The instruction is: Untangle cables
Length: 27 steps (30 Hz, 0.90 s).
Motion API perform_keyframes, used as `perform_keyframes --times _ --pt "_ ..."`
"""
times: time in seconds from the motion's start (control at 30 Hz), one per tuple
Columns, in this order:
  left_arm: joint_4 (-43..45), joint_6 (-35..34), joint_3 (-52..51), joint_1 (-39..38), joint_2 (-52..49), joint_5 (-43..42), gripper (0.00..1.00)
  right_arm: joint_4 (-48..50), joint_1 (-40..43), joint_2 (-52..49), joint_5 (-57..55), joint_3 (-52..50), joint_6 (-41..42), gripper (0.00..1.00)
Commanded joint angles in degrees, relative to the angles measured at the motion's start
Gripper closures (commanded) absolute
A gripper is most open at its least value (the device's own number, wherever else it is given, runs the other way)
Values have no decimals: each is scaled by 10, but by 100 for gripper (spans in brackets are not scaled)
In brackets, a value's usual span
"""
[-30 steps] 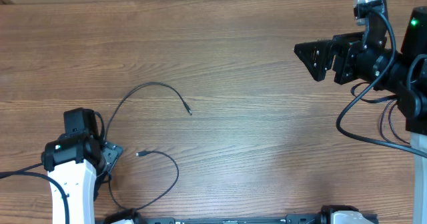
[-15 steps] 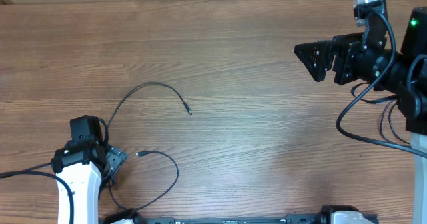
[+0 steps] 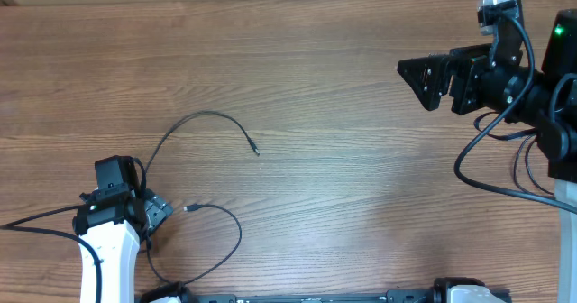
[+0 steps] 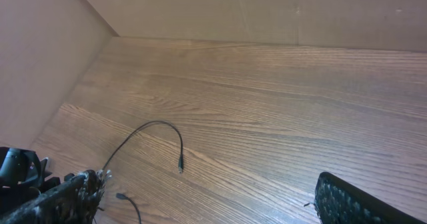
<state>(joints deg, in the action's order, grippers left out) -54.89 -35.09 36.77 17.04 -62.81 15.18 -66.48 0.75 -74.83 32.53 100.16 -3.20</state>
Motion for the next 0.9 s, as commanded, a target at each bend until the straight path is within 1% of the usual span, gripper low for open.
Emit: perform_keyframes --times 0.0,0.03,0.13,0.23,0.3,0.33,0.43,0.5,0.57,0.63,0.67,0.7,0.73,0.77,0.8,0.83,0.87 --pt "3 4 -10 5 -2 -2 3 1 -1 10 -5 8 -2 0" --pt "9 2 -15 5 -2 -2 1 1 -1 10 -5 8 -3 0" --pt "26 2 -22 7 -2 -20 0 2 -1 10 -6 8 -3 0" --pt "42 4 -22 7 -2 -96 0 3 -1 10 -5 8 -2 0" --pt "36 -6 -22 7 -5 -130 0 3 -1 10 -5 8 -2 0" --pt "29 -10 -22 7 -9 -137 0 1 -1 10 -5 8 -2 0" --pt "0 -9 -22 11 -42 -113 0 -1 -1 12 -5 8 -2 0" --pt "-3 -3 -22 18 -64 -130 0 -1 -1 16 -5 8 -2 0" --pt "-1 4 -22 23 -83 -150 4 -1 -1 18 -5 8 -2 0" --pt "3 3 -22 26 -98 -148 5 -1 -1 21 -5 8 -2 0" --pt "3 2 -22 29 -103 -147 14 -1 -1 22 -6 8 -3 0" --pt "3 2 -22 31 -107 -145 31 -1 -1 24 -6 8 -3 0" --pt "3 1 -22 35 -110 -143 56 -1 -1 26 -6 8 -3 0" --pt "3 -1 -22 40 -111 -141 67 -1 -1 28 -6 8 -3 0" --pt "2 -1 -22 45 -113 -141 69 -1 -1 30 -6 8 -3 0" --pt "-2 -1 -22 51 -114 -142 78 -1 -1 33 -6 8 -3 0" --pt "-6 -1 -22 56 -115 -142 96 0 -1 35 -6 8 -5 0"
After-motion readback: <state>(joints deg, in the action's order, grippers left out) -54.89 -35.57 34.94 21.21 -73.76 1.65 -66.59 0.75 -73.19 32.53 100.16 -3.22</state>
